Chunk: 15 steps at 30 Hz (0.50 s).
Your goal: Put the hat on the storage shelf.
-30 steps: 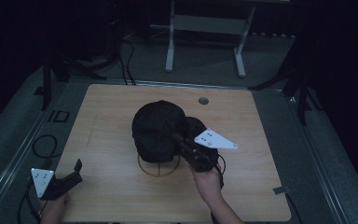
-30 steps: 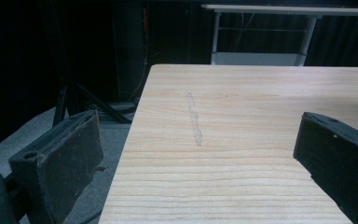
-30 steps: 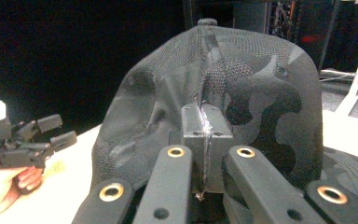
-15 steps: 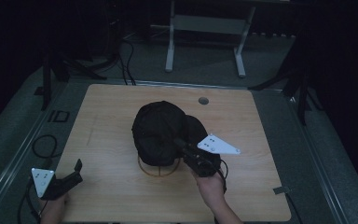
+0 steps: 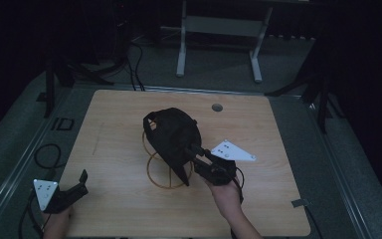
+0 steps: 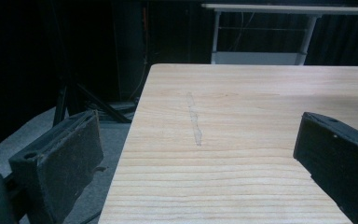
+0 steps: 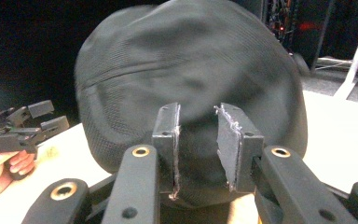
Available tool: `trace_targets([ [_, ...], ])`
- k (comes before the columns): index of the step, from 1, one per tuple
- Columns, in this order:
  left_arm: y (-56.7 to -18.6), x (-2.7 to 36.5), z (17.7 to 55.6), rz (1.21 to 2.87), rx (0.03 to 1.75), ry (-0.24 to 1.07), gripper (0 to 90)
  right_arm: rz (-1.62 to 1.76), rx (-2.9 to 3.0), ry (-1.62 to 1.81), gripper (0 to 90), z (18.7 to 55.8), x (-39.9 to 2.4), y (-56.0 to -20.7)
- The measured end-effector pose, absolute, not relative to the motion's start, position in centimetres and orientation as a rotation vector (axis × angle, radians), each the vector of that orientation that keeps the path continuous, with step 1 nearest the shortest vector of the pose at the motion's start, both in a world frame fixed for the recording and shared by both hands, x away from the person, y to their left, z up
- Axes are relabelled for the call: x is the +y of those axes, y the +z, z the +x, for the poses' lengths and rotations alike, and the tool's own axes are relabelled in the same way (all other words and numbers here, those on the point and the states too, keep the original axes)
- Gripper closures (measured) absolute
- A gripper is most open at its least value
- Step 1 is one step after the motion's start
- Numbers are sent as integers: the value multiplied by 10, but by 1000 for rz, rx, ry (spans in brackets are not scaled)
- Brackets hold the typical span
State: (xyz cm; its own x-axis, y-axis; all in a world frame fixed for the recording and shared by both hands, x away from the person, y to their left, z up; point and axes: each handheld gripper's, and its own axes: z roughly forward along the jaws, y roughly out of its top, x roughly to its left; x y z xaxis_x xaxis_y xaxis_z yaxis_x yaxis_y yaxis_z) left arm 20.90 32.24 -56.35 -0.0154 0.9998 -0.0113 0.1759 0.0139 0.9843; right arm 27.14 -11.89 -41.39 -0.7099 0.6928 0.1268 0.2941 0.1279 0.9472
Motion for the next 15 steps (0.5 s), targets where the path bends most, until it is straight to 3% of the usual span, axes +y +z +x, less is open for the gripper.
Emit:
trace_targets([
  [8, -564, 323, 209, 1320, 1356, 1119, 18, 955, 2067, 1618, 665, 272, -119, -412],
  [15, -564, 323, 209, 1320, 1355, 1121, 18, 940, 2054, 1625, 550, 272, -123, -405],
])
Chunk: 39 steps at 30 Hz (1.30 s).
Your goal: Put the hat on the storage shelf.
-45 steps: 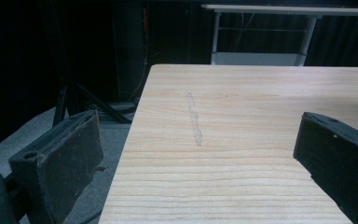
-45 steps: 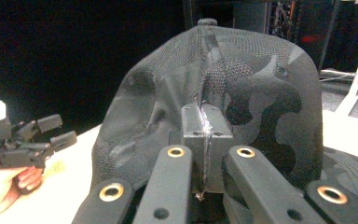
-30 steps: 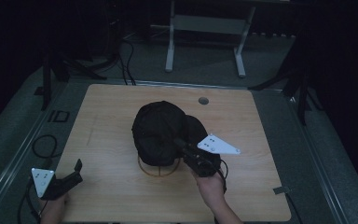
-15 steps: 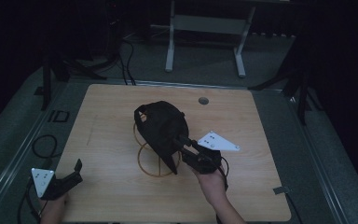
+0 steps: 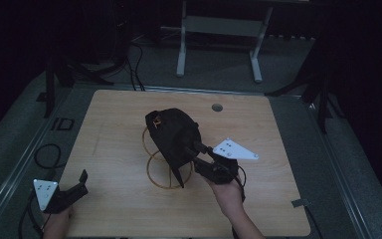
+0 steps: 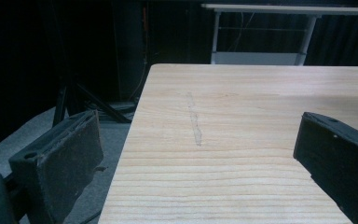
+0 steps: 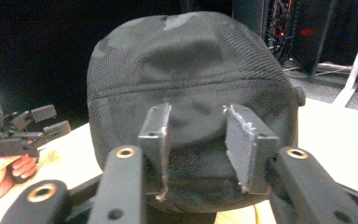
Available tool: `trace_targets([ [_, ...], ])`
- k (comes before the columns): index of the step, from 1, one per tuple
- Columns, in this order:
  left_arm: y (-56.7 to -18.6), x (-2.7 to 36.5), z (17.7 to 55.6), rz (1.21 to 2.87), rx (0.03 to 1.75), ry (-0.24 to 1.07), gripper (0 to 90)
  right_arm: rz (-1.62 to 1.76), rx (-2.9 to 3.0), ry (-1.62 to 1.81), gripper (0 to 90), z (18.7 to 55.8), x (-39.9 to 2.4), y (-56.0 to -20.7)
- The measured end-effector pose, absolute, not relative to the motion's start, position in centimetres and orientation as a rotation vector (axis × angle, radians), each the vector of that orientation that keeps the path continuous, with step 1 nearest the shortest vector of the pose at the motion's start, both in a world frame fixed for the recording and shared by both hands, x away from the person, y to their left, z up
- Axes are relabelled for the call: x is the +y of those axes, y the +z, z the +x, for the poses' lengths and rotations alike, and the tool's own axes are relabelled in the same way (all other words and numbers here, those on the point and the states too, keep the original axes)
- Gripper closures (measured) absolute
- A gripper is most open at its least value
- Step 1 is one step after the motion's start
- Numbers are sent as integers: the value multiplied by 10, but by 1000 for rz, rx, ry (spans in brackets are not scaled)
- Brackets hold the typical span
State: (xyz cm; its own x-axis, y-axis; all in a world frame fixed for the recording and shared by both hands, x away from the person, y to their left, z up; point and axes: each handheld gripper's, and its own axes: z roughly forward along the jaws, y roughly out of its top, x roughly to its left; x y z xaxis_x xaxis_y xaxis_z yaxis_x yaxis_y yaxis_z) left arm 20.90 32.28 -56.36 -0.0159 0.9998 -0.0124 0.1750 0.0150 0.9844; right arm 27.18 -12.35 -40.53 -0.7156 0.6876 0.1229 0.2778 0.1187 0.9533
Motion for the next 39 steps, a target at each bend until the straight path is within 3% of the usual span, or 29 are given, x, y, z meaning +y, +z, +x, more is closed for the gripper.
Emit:
trace_targets([
  [5, -564, 323, 209, 1319, 1355, 1121, 18, 959, 1982, 1643, 355, 273, -138, -397],
  [10, -564, 323, 209, 1319, 1356, 1120, 18, 975, 1941, 1630, 263, 277, -155, -394],
  [12, -564, 323, 209, 1318, 1357, 1120, 18, 966, 1953, 1616, 179, 279, -163, -394],
  [16, -564, 323, 209, 1318, 1357, 1120, 18, 959, 1961, 1564, 126, 282, -180, -400],
  [39, -564, 323, 209, 1318, 1361, 1121, 18, 1109, 1854, 1303, 133, 297, -287, -460],
])
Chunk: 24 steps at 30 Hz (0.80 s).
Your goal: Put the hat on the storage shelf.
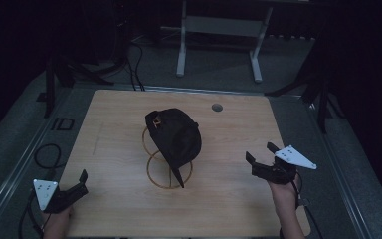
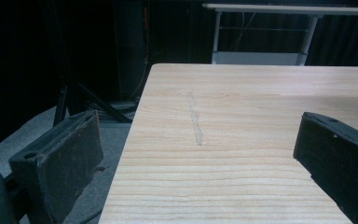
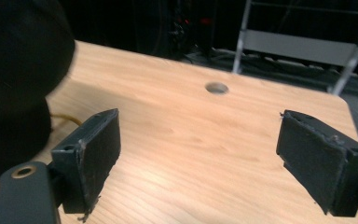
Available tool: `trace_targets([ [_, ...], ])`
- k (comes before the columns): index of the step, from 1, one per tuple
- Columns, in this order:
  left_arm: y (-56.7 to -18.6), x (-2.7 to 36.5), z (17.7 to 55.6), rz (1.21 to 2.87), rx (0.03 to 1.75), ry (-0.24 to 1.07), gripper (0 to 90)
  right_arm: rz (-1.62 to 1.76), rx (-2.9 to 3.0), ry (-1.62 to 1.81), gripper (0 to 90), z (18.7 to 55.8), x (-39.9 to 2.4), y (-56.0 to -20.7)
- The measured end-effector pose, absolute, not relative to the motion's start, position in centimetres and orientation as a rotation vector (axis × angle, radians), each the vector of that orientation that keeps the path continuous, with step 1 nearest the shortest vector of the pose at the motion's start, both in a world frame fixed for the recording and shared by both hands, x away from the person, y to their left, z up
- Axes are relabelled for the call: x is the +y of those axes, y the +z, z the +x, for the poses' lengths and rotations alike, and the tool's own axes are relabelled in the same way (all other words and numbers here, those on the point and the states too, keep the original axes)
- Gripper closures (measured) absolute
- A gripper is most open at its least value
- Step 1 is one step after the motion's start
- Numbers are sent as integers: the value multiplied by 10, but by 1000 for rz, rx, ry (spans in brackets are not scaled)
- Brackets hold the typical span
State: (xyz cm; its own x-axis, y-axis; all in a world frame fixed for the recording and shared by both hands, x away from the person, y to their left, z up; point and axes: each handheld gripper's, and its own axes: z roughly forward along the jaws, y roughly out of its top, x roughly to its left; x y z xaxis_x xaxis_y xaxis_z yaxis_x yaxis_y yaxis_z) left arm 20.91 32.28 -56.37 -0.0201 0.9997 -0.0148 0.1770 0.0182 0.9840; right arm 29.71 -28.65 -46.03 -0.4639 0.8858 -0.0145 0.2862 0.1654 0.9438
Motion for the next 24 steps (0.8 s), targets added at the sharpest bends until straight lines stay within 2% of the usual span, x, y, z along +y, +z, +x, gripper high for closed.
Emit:
trace_targets([
  [24, -564, 323, 209, 1322, 1361, 1122, 18, 1280, 1748, 1070, 133, 287, -355, -520],
])
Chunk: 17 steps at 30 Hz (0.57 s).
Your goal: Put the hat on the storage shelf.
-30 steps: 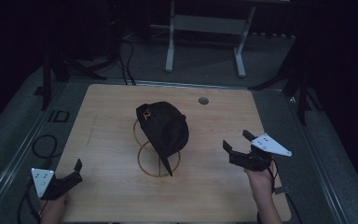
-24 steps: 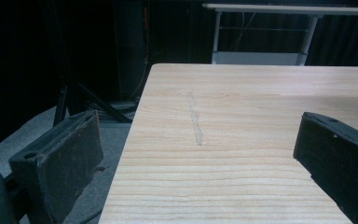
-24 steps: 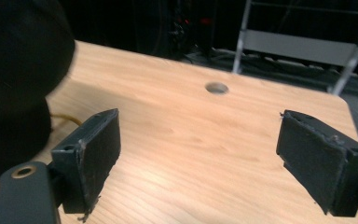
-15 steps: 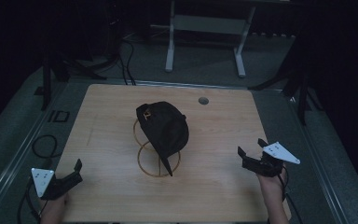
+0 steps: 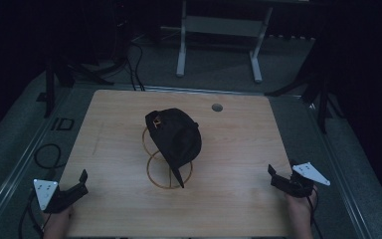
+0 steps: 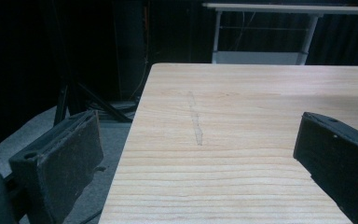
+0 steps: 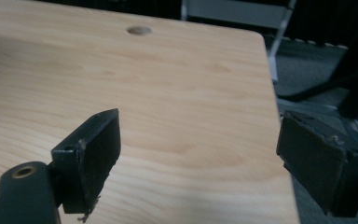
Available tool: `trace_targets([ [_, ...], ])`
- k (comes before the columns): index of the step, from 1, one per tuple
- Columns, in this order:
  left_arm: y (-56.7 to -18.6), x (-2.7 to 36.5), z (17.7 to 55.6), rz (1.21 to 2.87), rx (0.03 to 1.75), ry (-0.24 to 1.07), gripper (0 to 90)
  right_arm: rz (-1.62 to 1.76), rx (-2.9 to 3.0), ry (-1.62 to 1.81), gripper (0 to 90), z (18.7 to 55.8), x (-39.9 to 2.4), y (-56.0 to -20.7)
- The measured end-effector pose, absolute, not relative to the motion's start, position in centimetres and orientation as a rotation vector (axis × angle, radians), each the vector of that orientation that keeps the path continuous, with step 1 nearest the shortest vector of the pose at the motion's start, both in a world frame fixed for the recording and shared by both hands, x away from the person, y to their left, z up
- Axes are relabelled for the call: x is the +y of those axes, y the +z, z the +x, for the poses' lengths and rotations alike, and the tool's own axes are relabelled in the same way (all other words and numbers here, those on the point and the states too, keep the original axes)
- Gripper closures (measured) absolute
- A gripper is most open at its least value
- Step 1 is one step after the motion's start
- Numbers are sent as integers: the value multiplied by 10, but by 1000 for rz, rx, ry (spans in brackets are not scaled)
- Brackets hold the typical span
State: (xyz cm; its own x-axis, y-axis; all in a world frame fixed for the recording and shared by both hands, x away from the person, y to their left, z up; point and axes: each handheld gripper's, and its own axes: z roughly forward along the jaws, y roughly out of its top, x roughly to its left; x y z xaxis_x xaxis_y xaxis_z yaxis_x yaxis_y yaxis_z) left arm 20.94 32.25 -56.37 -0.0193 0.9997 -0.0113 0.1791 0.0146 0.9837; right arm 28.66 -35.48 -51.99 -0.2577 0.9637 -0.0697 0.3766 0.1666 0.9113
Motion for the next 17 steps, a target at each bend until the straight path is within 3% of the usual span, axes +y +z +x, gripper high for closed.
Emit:
trace_targets([
  [17, -564, 323, 209, 1322, 1357, 1119, 18, 1354, 1740, 1017, 133, 286, -369, -534],
])
